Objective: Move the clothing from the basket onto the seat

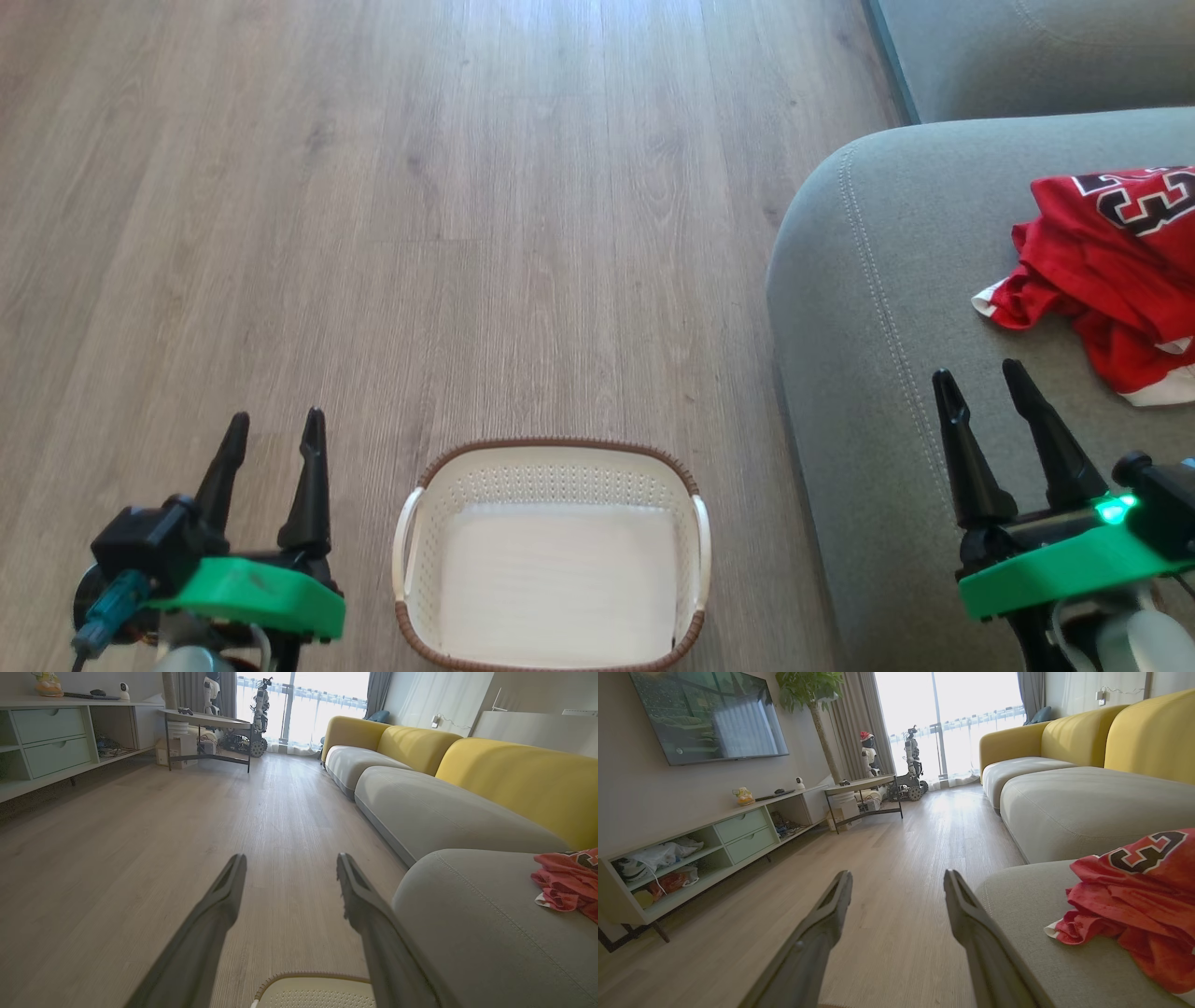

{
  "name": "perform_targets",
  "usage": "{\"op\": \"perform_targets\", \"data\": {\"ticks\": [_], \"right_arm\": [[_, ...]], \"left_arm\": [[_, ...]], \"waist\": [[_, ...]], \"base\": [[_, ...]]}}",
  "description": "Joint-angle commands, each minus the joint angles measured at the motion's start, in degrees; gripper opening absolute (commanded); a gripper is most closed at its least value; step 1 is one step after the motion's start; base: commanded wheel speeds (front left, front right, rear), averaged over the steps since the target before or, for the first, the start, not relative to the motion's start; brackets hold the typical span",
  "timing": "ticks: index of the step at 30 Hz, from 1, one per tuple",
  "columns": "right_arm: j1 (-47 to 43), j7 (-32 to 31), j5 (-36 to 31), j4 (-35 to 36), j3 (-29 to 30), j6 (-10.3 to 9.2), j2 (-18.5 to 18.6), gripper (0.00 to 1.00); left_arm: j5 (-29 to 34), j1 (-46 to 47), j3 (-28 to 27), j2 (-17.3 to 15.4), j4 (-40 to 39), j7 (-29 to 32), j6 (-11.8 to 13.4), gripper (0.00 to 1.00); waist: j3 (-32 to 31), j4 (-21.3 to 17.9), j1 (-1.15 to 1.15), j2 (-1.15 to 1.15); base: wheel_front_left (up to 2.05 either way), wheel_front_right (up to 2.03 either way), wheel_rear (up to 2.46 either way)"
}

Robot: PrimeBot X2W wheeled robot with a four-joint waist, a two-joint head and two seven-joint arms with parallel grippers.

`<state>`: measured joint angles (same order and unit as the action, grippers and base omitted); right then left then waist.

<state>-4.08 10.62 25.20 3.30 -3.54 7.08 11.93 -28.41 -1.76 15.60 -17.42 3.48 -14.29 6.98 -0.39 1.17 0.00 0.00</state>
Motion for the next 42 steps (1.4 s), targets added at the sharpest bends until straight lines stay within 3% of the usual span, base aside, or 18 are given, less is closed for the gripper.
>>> {"op": "perform_targets", "data": {"ticks": [1, 2, 3, 7, 42], "right_arm": [[2.33, 0.46, -0.22, 1.71, -1.02, 0.41, 0.7, 1.0], [2.33, 0.46, -0.22, 1.69, -1.03, 0.41, 0.68, 1.0], [0.0, 0.0, 0.0, 0.0, -0.03, 0.0, 0.0, 0.0], [-0.58, -0.07, 0.42, -2.83, -0.66, -0.06, -0.47, 0.0], [2.44, -4.16, 19.95, -6.9, 1.47, 0.07, -2.21, 0.0]], "left_arm": [[0.41, 1.99, -3.03, -0.51, -1.62, -0.71, -0.4, 1.0], [0.41, 1.93, -2.97, -0.49, -1.53, -0.71, -0.59, 1.0], [-0.01, -0.01, -0.04, 0.04, 0.13, 0.0, -0.65, 0.0], [-0.46, -0.53, 0.65, 0.88, 2.63, 0.26, -0.66, 0.0], [-18.72, 1.88, -5.27, 4.35, 4.99, 5.65, -4.55, 0.0]], "waist": [[-0.01, -0.05, 0.0, 0.0], [-0.03, -0.1, 0.0, 0.0], [-0.03, -0.11, 0.0, 0.0], [-0.03, -0.15, 0.0, 0.0], [0.14, -0.44, 0.0, 0.0]], "base": [[0.0, 0.0, 0.0], [0.0, 0.0, 0.0], [0.0, 0.0, 0.0], [0.0, 0.0, 0.0], [0.0, 0.0, 0.0]]}}
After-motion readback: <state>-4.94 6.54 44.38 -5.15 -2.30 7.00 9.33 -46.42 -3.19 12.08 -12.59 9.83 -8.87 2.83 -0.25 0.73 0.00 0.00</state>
